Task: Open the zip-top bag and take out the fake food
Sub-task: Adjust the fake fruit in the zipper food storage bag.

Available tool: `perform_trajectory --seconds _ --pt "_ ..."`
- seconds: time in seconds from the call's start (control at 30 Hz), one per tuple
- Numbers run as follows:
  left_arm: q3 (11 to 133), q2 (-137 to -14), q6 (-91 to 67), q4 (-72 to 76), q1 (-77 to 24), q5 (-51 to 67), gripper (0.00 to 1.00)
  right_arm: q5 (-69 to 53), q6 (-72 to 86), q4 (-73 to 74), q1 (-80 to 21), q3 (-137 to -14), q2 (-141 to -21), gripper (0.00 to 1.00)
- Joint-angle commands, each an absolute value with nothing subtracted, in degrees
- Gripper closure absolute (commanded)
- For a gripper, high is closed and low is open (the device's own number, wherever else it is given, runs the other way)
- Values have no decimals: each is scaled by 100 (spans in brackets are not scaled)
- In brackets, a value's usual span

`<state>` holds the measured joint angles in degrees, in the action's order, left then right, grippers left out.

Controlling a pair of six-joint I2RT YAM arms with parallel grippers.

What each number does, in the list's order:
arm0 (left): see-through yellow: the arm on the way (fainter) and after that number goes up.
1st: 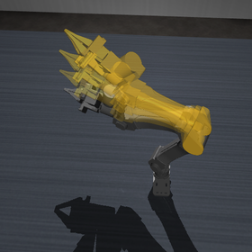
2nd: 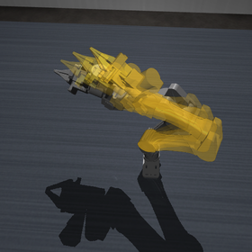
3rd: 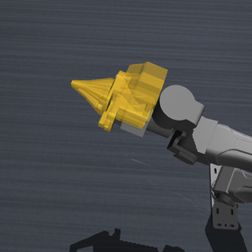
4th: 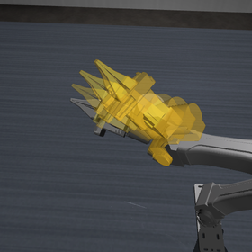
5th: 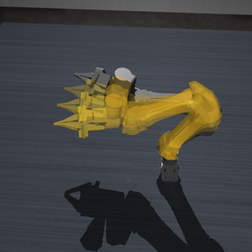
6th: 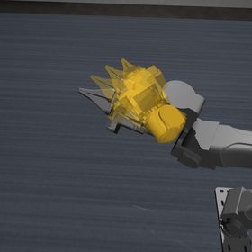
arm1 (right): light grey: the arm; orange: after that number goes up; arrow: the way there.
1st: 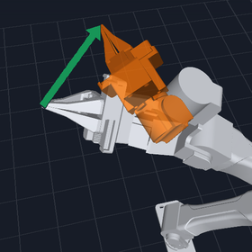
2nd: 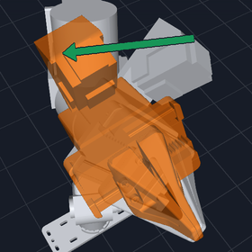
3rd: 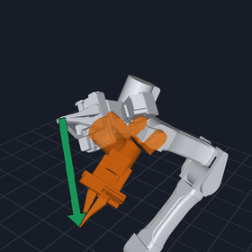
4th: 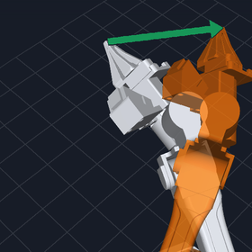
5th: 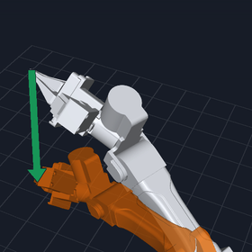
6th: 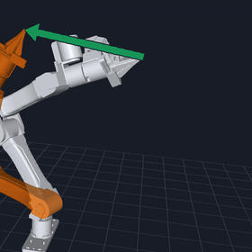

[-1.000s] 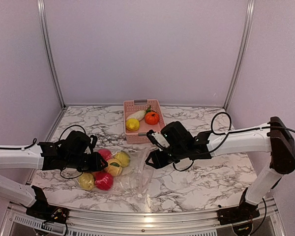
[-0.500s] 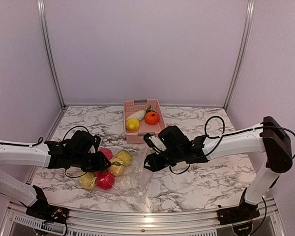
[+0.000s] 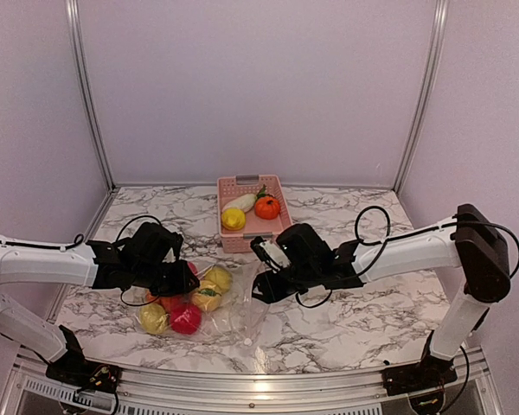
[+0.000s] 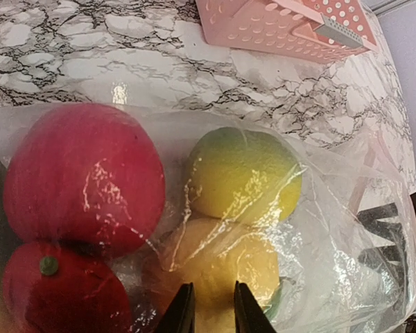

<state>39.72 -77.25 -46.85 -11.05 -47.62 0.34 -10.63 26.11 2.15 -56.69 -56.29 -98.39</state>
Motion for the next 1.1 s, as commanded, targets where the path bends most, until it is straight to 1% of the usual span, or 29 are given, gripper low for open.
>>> perform_trajectory --seconds 0.0,0.07,0.27,0.37,0.47,0.6,0.7,1.07 --pt "3962 -7795 -4588 -1301 -4733 -110 79 -1154 2643 76 -5717 -5597 -9981 65" --pt "3953 -7906 -4605 -1193 -4733 -34 80 -1192 2634 55 -5717 -5613 -10024 65" --pt "3885 -8146 -4721 -862 -4741 222 86 -1213 2546 104 -5746 -5660 -10066 64" --pt "3920 -8142 -4729 -868 -4750 265 87 -1191 2474 139 -5793 -5682 -10089 64" --pt "4020 -7951 -4751 -1025 -4771 188 86 -1141 2415 183 -5844 -5704 -10130 64" --pt "4020 -7537 -4851 -1365 -4763 -43 81 -1126 2422 170 -5851 -5670 -10144 64" --pt "3897 -7287 -4907 -1512 -4745 -232 81 -1129 2417 167 -5854 -5664 -10159 64" --pt "3848 -7804 -4866 -1162 -4746 -73 90 -1145 2335 187 -5853 -5763 -10257 64"
